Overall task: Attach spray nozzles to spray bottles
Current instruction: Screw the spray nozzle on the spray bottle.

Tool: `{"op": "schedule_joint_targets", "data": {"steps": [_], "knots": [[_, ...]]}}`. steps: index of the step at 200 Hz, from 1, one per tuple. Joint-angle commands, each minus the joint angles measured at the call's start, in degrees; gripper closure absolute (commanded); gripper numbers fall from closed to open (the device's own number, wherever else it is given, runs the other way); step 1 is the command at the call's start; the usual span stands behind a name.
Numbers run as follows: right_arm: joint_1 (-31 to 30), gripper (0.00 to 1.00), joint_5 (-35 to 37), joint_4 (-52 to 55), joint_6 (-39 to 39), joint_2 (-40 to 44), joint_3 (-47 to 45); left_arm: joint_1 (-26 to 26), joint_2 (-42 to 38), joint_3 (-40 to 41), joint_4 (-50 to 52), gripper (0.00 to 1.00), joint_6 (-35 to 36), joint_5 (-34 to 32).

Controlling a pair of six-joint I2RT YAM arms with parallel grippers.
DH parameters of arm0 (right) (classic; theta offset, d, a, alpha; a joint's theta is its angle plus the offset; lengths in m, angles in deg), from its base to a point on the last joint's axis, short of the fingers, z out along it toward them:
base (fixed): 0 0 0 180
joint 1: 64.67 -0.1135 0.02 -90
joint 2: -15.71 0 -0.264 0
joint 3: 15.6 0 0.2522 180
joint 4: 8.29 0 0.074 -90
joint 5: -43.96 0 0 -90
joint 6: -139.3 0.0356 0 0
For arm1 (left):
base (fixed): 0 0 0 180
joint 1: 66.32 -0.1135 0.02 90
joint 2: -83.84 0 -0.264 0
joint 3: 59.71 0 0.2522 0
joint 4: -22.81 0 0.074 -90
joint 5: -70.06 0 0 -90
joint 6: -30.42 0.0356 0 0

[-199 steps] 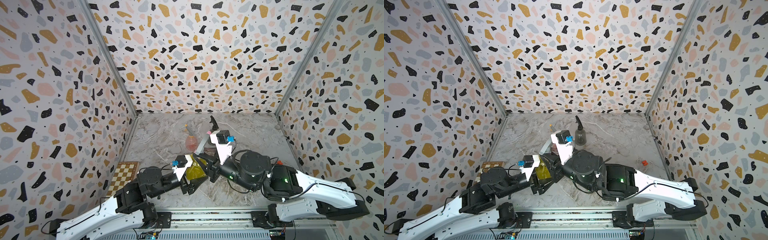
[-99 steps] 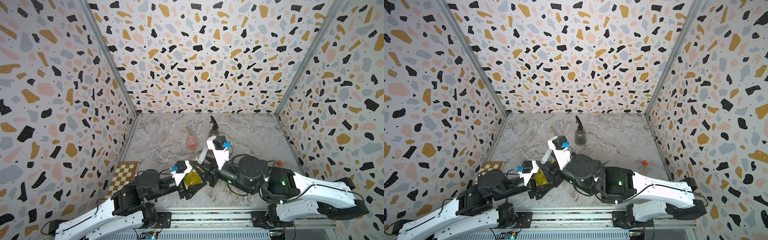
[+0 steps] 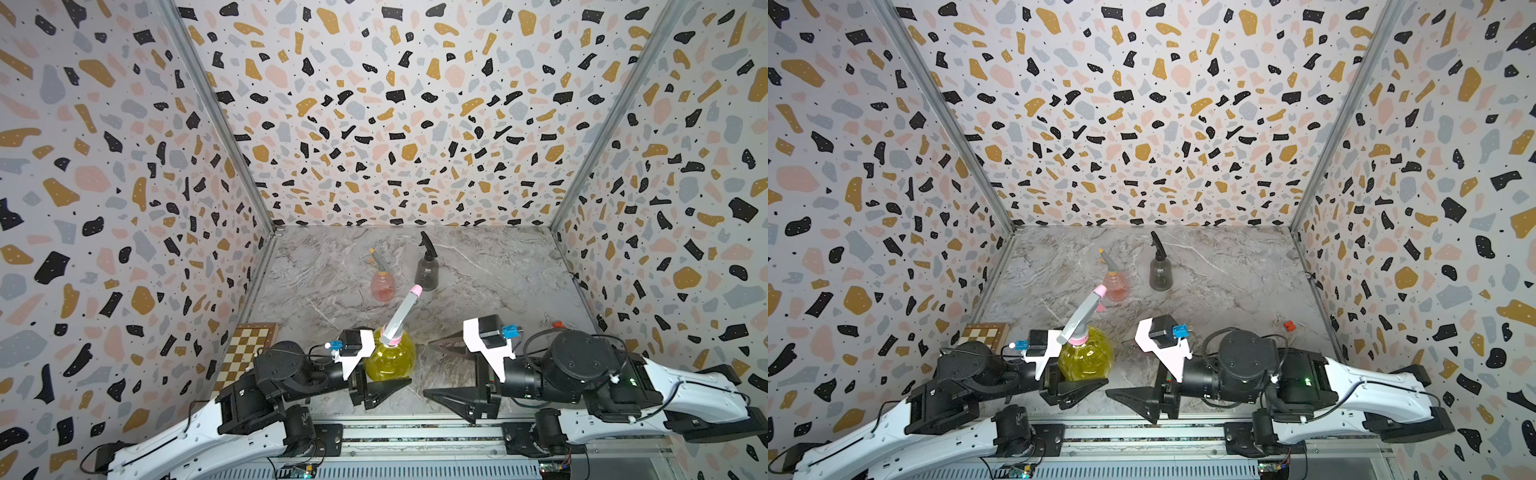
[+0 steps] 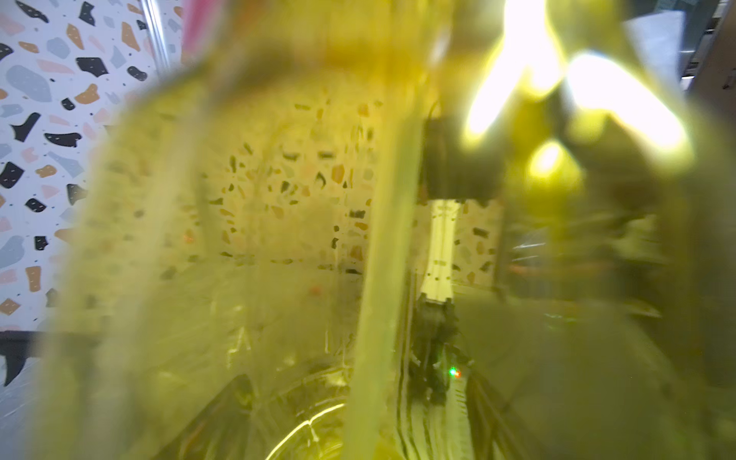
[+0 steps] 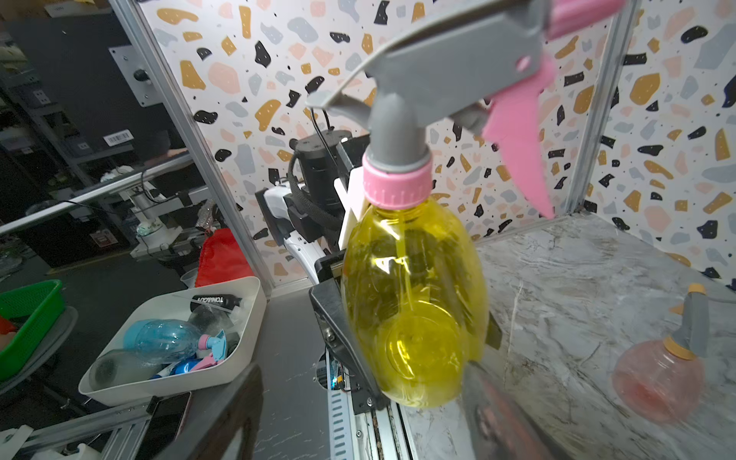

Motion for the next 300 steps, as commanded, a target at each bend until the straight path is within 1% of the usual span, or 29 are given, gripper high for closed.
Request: {"op": "schedule_joint_targets", "data": {"steps": [1,31,53,106,124,157,204,234,300], "knots": [[-0.09,0.17,-0.58,-2.14,-2.51,0.79,1.21,-0.04,-0.06,0.07,-3.70,1.00,0.99,7.54],[0.73,0.15,0.38,-2.37,-5.37,-1.39,3.70,-0.03,1.38,-0.03,-4.03,1.00,0.40,11.95],[1.46,0.14,0.34,-3.82,-7.16,-2.10,4.85,-0.04,1.57,0.18,-4.44,1.00,0.01,13.07],[2.65,0.13,-0.84,-3.13,-9.27,-4.59,7.81,-0.04,2.17,0.31,-4.60,1.00,-0.34,14.38],[2.81,0.13,-2.11,-3.05,-9.54,-4.85,8.45,-0.04,2.05,0.44,-4.56,1.00,-0.66,12.42],[2.42,0.20,-4.64,-1.40,-8.75,-5.83,9.58,-0.04,1.84,0.60,-4.21,1.00,-1.22,6.75],[-0.62,0.22,-0.37,-1.03,-7.93,-5.73,9.05,-0.04,1.92,0.42,-3.71,1.00,-1.54,1.84],[-3.37,0.23,2.42,-1.04,-7.52,-5.67,8.33,-0.04,1.90,0.33,-3.34,1.00,-1.49,-0.05],[-7.96,0.24,2.99,-2.95,-7.38,-7.22,7.82,-0.04,2.61,-0.10,-3.51,1.00,-1.40,-1.03]]}}
